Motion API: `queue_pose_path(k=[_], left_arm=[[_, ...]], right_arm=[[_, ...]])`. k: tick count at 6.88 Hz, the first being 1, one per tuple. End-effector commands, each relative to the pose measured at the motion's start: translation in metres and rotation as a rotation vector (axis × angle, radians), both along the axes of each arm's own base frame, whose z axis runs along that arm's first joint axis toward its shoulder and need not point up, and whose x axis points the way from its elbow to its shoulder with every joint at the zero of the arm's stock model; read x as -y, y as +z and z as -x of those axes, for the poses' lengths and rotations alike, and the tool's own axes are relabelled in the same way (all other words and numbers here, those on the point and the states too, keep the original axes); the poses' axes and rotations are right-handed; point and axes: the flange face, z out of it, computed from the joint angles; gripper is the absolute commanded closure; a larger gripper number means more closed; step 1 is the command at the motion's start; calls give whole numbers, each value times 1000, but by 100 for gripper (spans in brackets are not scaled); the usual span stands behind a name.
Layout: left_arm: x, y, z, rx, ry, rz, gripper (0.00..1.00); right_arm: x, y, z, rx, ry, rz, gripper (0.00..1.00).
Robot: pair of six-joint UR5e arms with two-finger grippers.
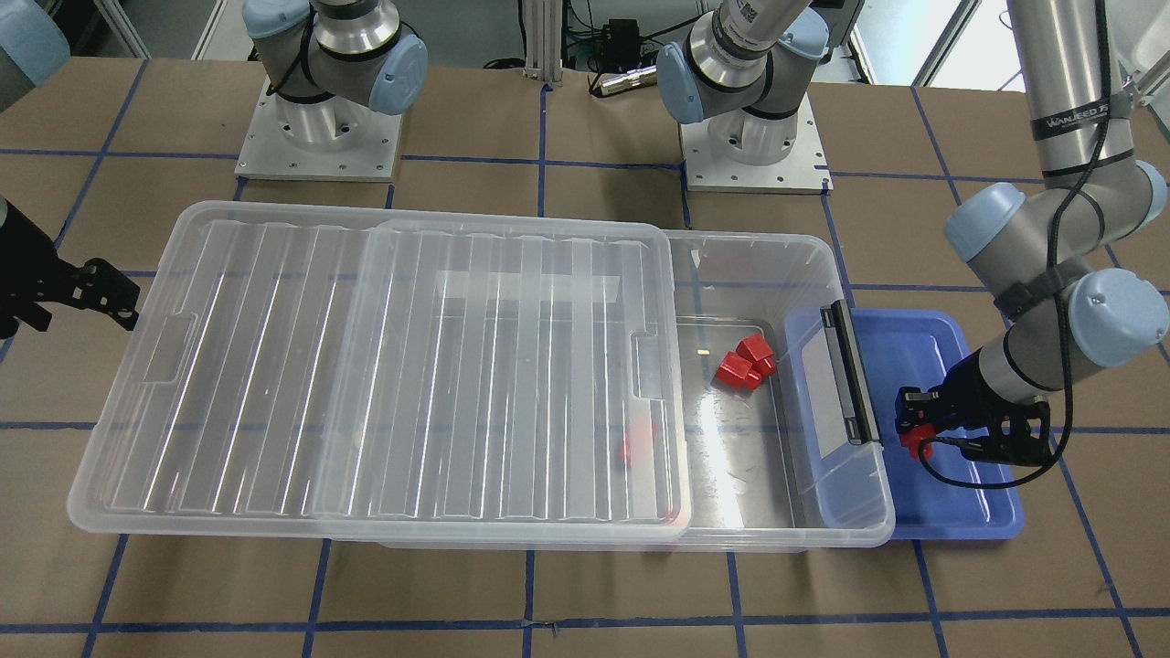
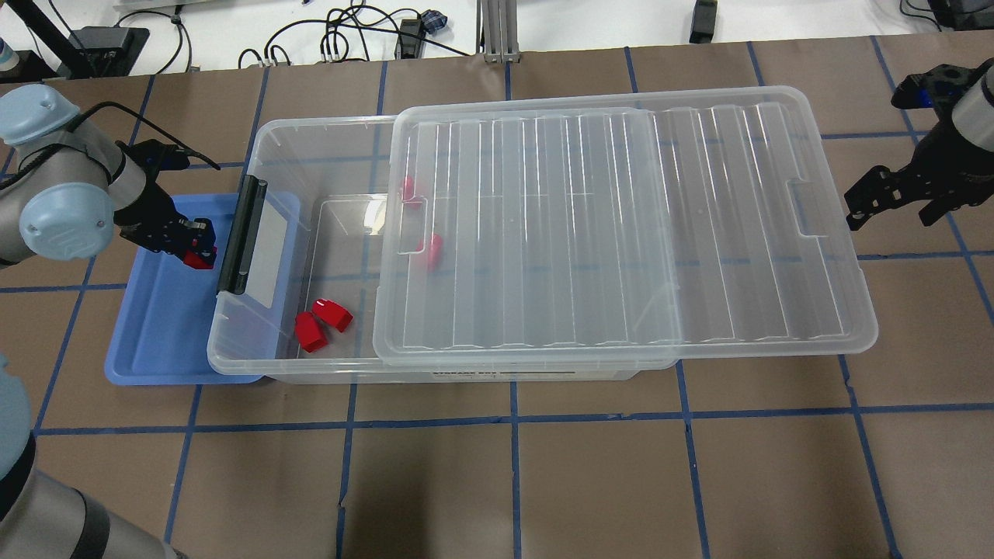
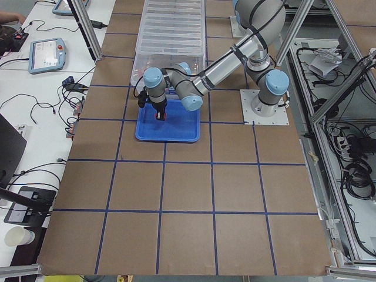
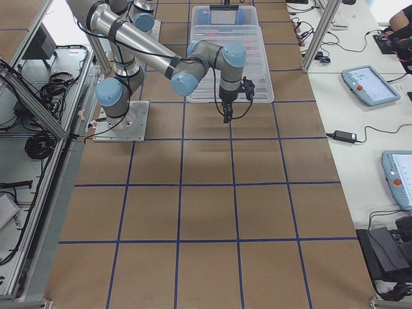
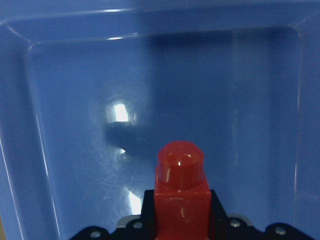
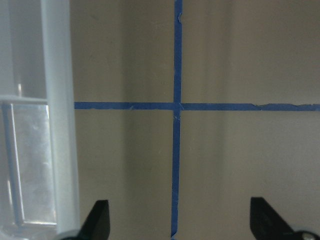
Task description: Place red block in blue tray from box
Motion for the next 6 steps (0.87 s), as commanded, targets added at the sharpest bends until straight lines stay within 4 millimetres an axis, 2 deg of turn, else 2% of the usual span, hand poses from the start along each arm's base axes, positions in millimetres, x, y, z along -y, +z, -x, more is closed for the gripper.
queue_pose_path(k=[1, 2, 3, 4, 5, 6], left_arm=[[-3, 28, 7, 40, -14, -11, 7], [-2, 63, 11, 31, -17, -32, 5], [4, 109, 13, 18, -20, -51, 4], [10, 145, 30, 11, -40, -80, 4], [15, 177, 71, 28, -47, -66, 4], [10, 200, 115, 44, -37, -43, 3]], right_arm=[[1, -7, -23, 14, -35, -6, 0], [5, -7, -51, 10, -30, -2, 0], [6, -4, -81, 7, -27, 3, 0], [6, -1, -110, 5, 0, 8, 0], [5, 3, -139, 0, 29, 16, 0], [4, 4, -157, 0, 34, 16, 0]])
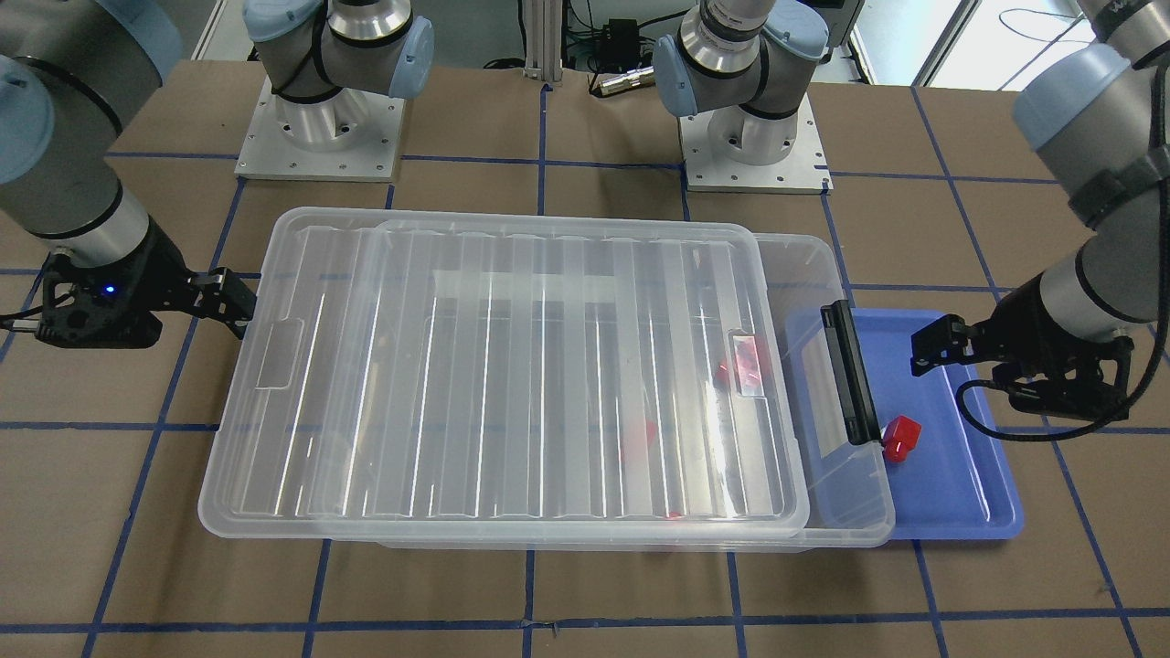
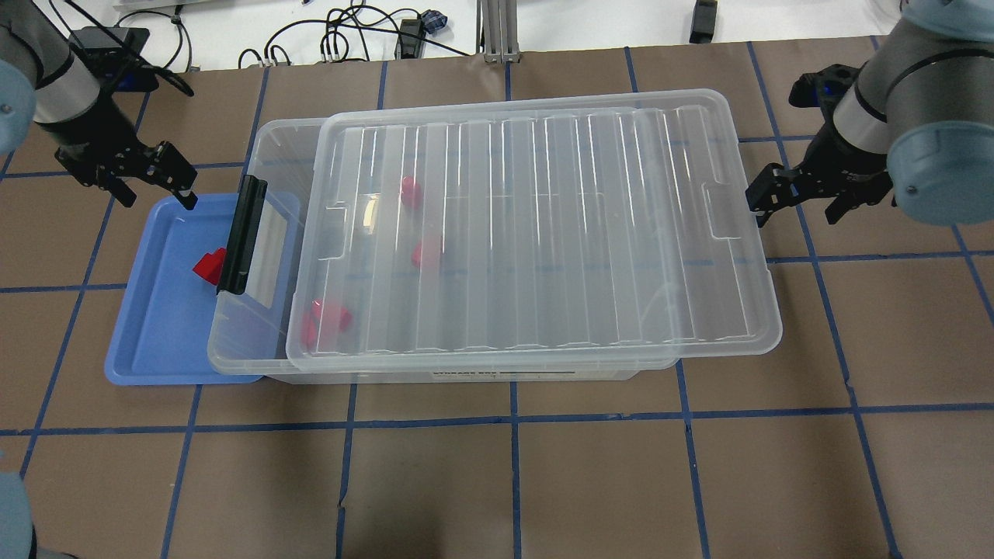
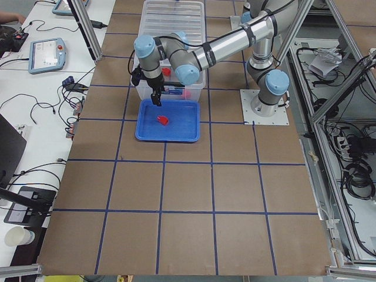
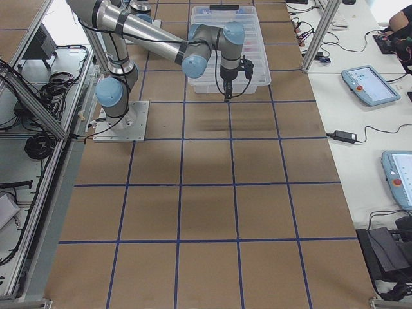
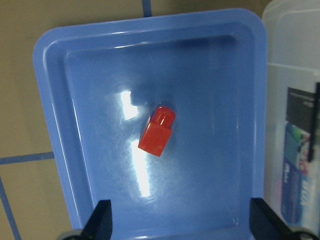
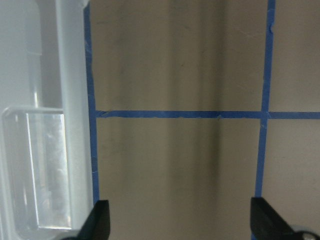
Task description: Place red block in blue tray from box
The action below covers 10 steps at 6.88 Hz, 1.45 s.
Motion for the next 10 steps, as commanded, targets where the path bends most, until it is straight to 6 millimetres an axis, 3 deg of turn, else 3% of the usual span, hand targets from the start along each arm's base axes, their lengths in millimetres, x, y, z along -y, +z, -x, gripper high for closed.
queue_pose_path(k=[1, 2, 4, 6, 8, 9, 10], left_arm=[[-9, 46, 76, 22, 0, 42, 0], [-17, 60, 98, 27, -15, 67, 0], [-24, 63, 149, 21, 99, 80, 0], [-34, 67, 195, 30, 67, 95, 0], [-58, 91, 208, 30, 85, 90, 0], [-74, 103, 207, 27, 83, 90, 0], [-82, 113, 205, 19, 80, 113, 0]], right_arm=[[-5, 0, -42, -1, 37, -3, 0], [-5, 2, -59, 0, 53, 6, 0], [-4, 6, -60, -6, 47, 13, 0], [1, 14, -54, -12, 40, 29, 0], [13, 91, -58, -24, 46, 67, 0], [12, 116, -61, -25, 52, 79, 0], [3, 138, -79, -21, 63, 90, 0]])
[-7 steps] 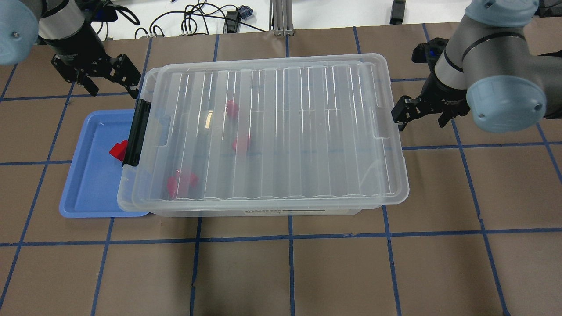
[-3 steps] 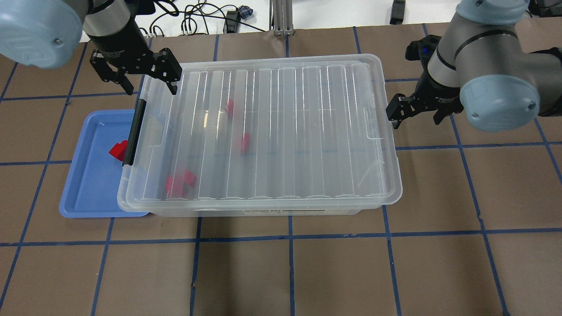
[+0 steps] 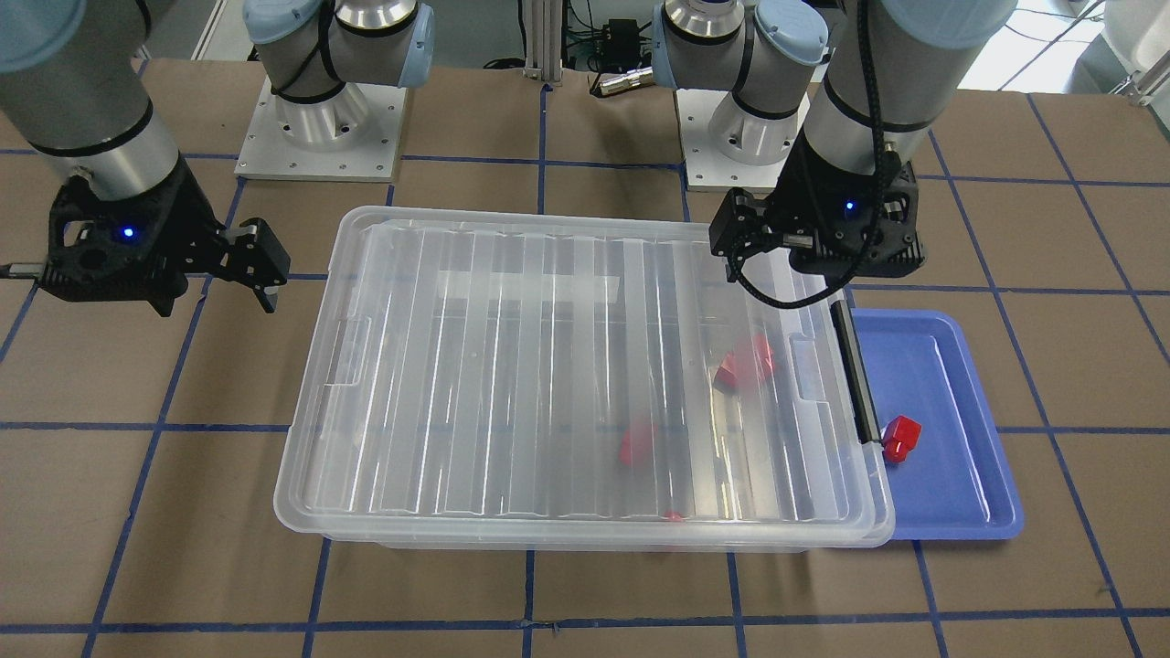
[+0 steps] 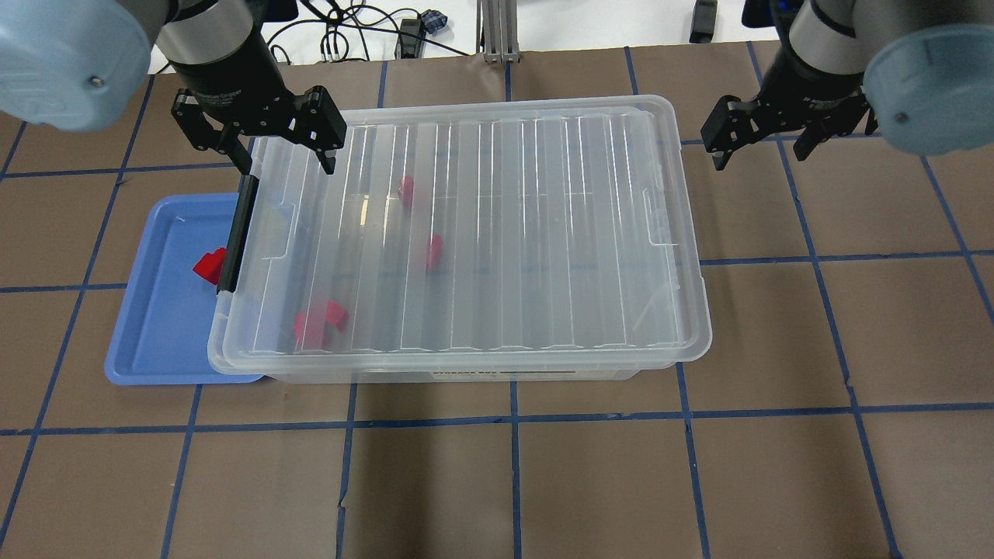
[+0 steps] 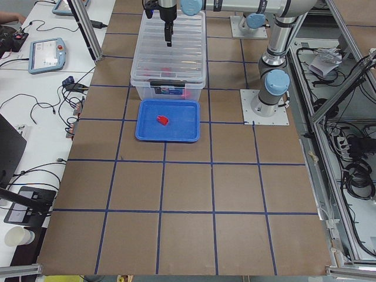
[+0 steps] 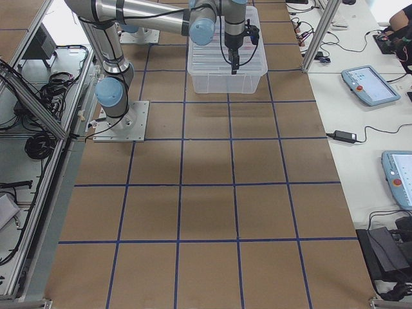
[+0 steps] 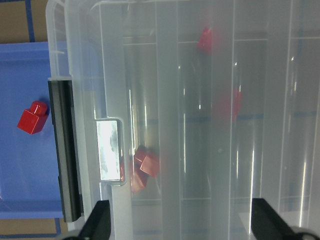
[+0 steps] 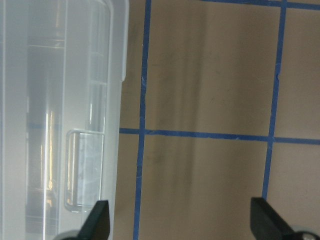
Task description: Place red block in blue tray from box
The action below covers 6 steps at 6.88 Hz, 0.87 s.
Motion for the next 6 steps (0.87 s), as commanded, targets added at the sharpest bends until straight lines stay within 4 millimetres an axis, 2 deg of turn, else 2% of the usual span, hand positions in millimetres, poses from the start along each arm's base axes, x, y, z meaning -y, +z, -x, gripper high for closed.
queue_pose_path(k=[1, 2, 3, 6], left_arm=[[-17, 20, -5, -4, 3, 29, 0], [-22, 27, -3, -6, 0, 46, 0], [-23, 26, -2, -7, -3, 42, 0], [-25, 29, -1, -7, -3, 49, 0]], right_arm=[[-8, 47, -43, 14, -69, 38, 0], [1, 45, -66, 15, -56, 22, 0], [11, 46, -71, 9, -47, 7, 0], [7, 45, -70, 4, -49, -21, 0]])
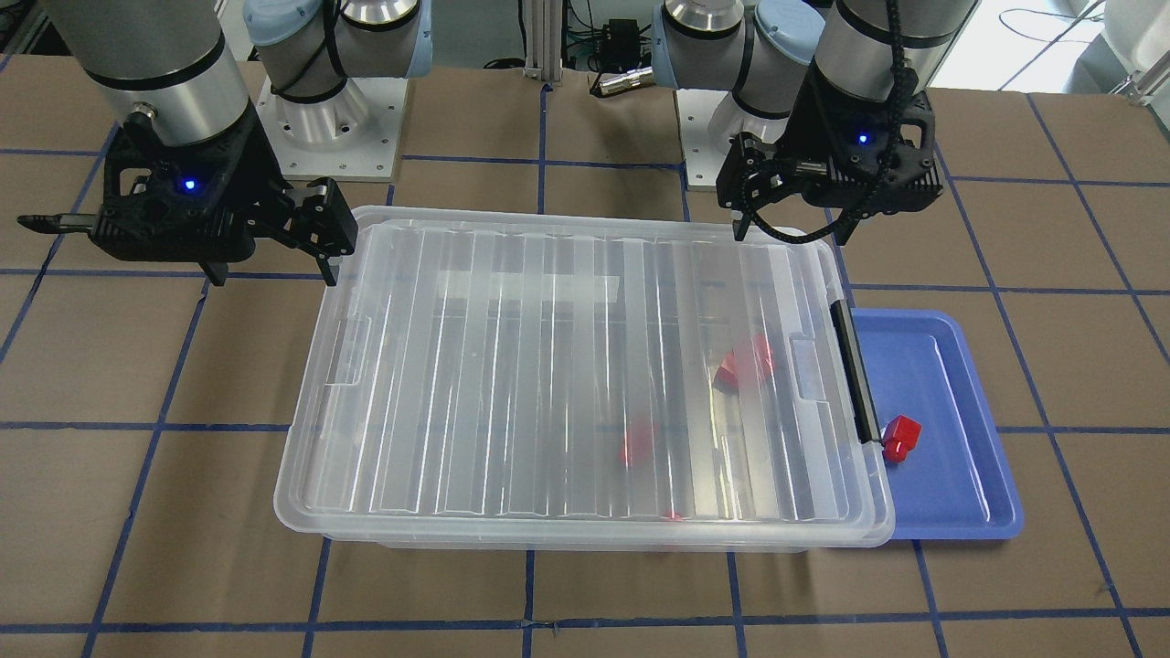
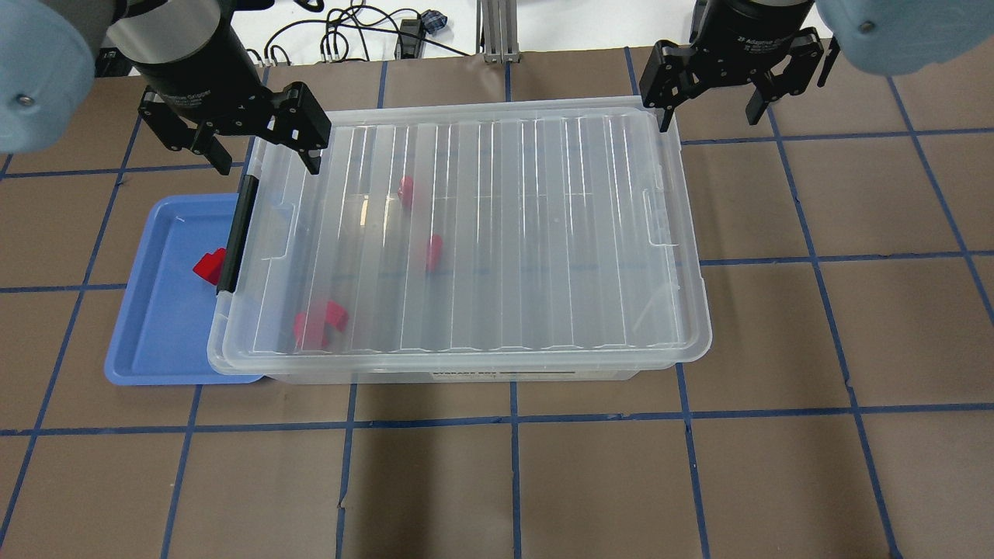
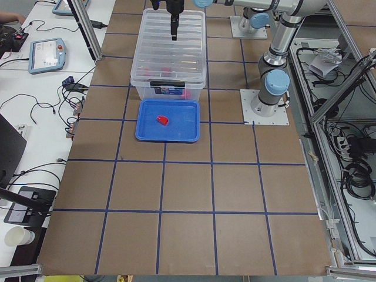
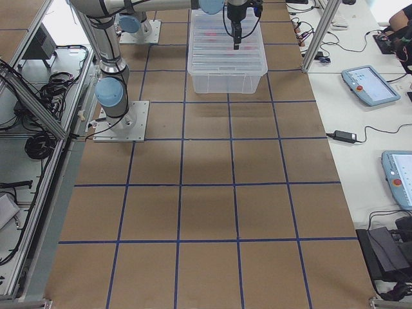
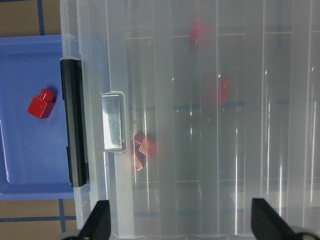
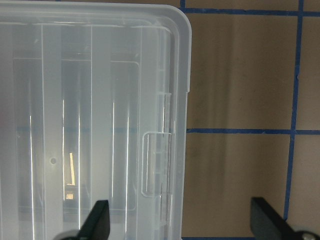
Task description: Place red block in blue tray from box
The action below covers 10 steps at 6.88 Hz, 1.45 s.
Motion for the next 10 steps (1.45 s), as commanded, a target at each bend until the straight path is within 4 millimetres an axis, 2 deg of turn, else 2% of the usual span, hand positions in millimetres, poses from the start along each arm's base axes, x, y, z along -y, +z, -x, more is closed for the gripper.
queue_pose_path(k=[1, 10], left_arm=[[1, 0, -3, -6, 7, 0, 0], [8, -8, -7, -23, 19, -14, 0]], right_arm=[[1, -2, 0, -1, 0, -5, 0], [-2, -2, 0, -2, 0, -11, 0]])
